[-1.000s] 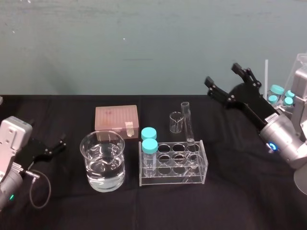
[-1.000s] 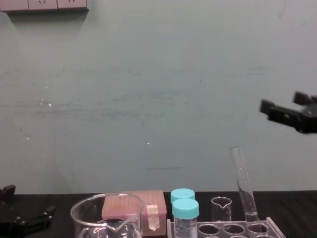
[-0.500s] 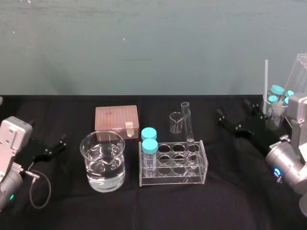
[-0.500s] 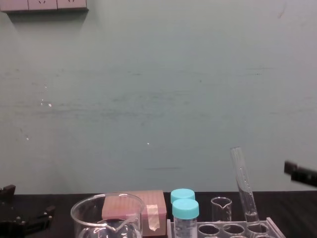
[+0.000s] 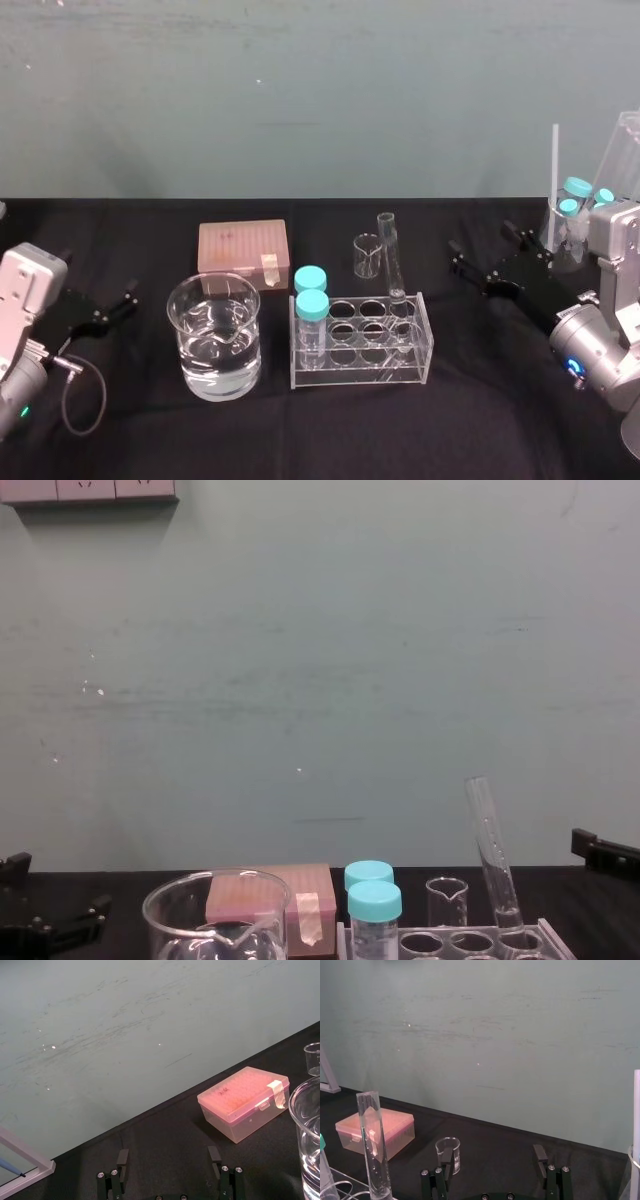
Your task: Hold the test tube with one hand and immerse one end into the beaker, then return it to the test tube rack.
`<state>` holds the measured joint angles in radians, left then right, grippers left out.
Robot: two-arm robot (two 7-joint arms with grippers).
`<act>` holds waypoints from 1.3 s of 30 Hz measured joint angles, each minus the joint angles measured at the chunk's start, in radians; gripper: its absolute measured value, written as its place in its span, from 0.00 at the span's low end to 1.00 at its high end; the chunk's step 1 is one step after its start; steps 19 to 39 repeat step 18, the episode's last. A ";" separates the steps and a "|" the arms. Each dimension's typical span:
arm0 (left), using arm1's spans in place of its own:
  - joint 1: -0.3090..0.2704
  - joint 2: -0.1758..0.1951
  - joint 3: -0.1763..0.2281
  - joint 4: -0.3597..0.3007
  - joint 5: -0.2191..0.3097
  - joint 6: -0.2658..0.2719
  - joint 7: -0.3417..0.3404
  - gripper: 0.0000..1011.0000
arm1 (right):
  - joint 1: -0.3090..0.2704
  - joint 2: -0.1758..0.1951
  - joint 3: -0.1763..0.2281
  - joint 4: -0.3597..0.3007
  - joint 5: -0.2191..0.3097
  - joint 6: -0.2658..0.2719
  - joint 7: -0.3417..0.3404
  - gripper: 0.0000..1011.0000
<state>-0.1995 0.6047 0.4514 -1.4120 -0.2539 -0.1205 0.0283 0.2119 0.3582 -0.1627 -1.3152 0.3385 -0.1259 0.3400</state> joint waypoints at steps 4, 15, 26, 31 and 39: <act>0.000 0.000 0.000 0.000 0.000 0.000 0.000 0.99 | 0.000 0.000 0.000 -0.001 0.001 -0.001 0.000 0.99; 0.000 0.000 0.000 0.000 0.000 0.000 0.000 0.99 | 0.001 0.001 0.000 -0.004 0.004 -0.004 0.000 0.99; 0.000 0.000 0.000 0.000 0.000 0.000 0.000 0.99 | 0.001 0.001 0.000 -0.004 0.004 -0.004 0.000 0.99; 0.000 0.000 0.000 0.000 0.000 0.000 0.000 0.99 | 0.001 0.001 0.000 -0.004 0.004 -0.004 0.000 0.99; 0.000 0.000 0.000 0.000 0.000 0.000 0.000 0.99 | 0.001 0.001 0.000 -0.004 0.004 -0.004 0.000 0.99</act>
